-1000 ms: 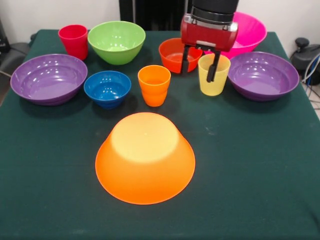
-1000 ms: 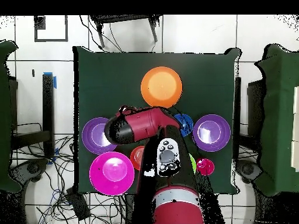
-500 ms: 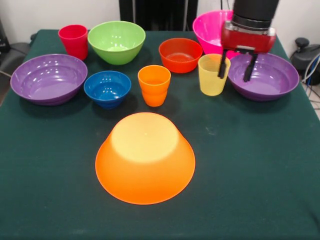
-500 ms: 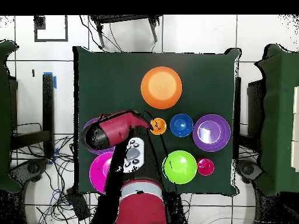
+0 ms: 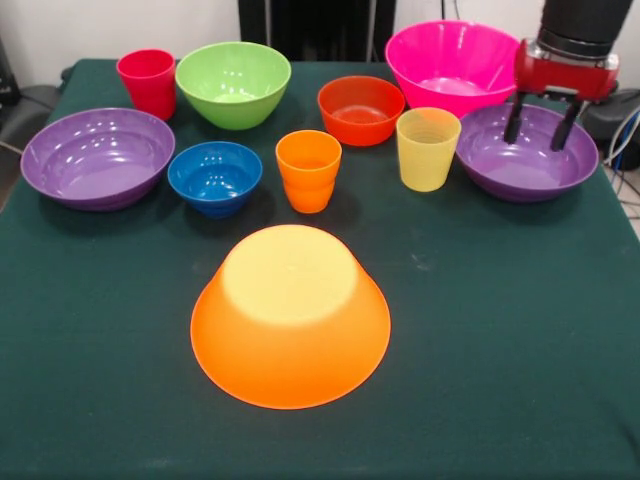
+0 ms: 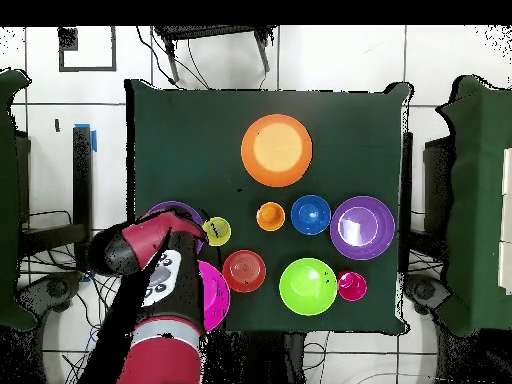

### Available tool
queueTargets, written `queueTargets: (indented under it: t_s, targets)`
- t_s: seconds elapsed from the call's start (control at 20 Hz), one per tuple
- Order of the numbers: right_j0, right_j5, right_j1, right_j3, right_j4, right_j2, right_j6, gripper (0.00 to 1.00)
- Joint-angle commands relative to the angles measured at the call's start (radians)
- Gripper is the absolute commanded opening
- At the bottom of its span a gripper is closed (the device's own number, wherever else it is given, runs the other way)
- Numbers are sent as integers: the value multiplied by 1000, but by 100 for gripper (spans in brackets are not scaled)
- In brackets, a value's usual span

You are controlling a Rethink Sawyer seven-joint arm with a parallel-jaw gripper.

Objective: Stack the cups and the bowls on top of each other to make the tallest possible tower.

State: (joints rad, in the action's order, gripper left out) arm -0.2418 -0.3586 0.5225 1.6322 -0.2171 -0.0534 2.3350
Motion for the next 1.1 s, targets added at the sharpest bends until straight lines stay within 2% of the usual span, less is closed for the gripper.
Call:
queueTargets:
  t_s: [0.05,0.35,0.6,0.85,1.1]
  targets:
    - [-41,72,-66,5,111,-6,263,100]
    - [-91,80,-78,14,176,-18,273,100]
    - [-123,144,-116,6,237,-9,295,100]
    - [-163,149,-134,-12,295,-23,292,100]
    - [-154,163,-133,-4,323,-3,253,100]
